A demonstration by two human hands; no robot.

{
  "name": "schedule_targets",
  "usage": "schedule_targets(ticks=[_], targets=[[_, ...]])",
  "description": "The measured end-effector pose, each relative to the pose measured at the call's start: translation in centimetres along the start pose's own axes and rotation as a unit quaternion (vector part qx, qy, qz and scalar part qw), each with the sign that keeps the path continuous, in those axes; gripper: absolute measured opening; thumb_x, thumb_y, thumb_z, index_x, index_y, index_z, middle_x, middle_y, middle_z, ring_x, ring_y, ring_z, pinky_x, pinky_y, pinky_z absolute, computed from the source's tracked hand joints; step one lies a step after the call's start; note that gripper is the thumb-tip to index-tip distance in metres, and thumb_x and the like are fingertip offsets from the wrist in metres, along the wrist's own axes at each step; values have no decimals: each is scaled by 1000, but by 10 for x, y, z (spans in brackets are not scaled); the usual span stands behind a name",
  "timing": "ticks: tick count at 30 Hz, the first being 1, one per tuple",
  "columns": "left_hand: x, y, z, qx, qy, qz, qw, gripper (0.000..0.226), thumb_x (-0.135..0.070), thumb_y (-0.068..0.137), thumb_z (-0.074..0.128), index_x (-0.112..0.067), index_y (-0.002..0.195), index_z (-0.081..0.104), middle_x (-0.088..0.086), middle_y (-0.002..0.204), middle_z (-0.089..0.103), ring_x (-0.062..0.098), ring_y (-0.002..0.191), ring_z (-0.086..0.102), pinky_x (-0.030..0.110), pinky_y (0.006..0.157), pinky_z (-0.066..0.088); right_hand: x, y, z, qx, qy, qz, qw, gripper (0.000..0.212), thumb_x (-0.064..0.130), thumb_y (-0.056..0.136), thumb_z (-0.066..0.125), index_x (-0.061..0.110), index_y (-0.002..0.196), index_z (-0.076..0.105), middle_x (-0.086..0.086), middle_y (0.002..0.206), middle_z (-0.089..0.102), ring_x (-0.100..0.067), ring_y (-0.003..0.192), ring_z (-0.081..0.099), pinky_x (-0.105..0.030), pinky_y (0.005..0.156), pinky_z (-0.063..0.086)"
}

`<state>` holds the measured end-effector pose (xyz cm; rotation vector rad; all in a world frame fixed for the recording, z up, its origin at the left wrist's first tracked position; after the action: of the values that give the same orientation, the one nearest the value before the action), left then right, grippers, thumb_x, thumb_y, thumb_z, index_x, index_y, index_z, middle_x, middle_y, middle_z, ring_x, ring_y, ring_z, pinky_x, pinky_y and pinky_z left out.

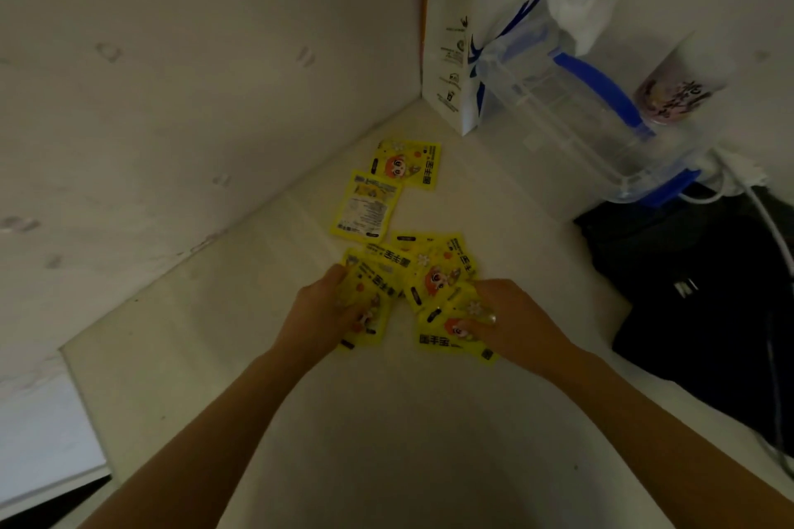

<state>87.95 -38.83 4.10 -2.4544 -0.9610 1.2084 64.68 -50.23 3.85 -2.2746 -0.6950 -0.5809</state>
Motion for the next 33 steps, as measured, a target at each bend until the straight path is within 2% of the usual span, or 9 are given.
schedule_targets(ticks=[4,7,9,12,15,18,23,29,33], targets=[[-14,11,-11,-64,-72,11,995,35,-24,83,71,-24,105,44,-7,82,63,11,61,67,34,55,57,-2,17,-21,-1,-5,7,1000,40,54,79,66,19,96,56,-2,103,54,-18,100,52,-23,71,36],[-24,19,-6,-54,-87,3,995,50,-26,82,72,-30,118,36,0,85,62,14,61,67,27,46,51,10,36,-38,-4,-20,-17,1000,35,48,79,69,20,79,49,-2,87,51,-19,93,47,-27,69,34],[-24,24,3,-28,-68,-20,997,48,-27,83,71,-28,119,39,1,86,62,17,66,66,25,47,49,19,50,-42,19,-55,-41,997,31,42,80,70,17,90,56,-5,97,54,-22,106,45,-30,80,38],[-15,29,15,-6,42,-51,998,32,-35,83,68,-10,101,58,6,93,64,24,84,65,34,68,52,28,72,-37,63,-112,-73,989,61,41,81,70,11,131,51,-5,141,45,-25,134,29,-33,106,31],[-3,32,17,-28,59,-59,996,39,-44,80,68,-7,86,57,5,97,54,24,94,54,33,76,45,33,86,-26,99,-190,-109,971,66,46,80,68,11,133,48,2,155,28,-32,143,17,-39,116,23],[5,33,18,-27,80,-56,995,36,-46,78,68,-14,79,54,11,105,55,27,103,51,32,81,40,34,84,-20,127,-214,-86,965,74,42,81,68,12,142,38,-2,153,30,-32,142,16,-39,114,28],[-2,24,18,-15,65,-68,995,37,-39,83,67,-6,97,58,8,103,53,22,90,51,28,72,37,29,72,-19,75,-232,-78,967,59,47,81,67,10,124,52,-8,134,39,-27,127,32,-38,105,33],[2,18,19,-21,15,-115,993,31,-43,79,66,-15,86,55,7,91,63,29,90,59,42,77,53,17,46,-27,16,-136,-58,989,54,45,81,68,13,122,50,-2,119,41,-21,95,54,-33,84,45],[4,7,18,-48,-42,-113,992,22,-30,81,69,-13,85,56,7,87,63,20,76,61,27,54,44,1,32,-34,-13,-68,-15,997,47,41,80,71,10,110,54,-1,106,42,-21,92,54,-33,75,45]])
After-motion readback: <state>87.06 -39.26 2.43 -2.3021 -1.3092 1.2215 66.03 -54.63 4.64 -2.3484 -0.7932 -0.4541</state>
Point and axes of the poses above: each hand's wrist, its own y-axis towards the middle knuckle, its own z-axis out of the palm, x = y × z, the point moved 2 cm from there along y, towards the middle knuckle
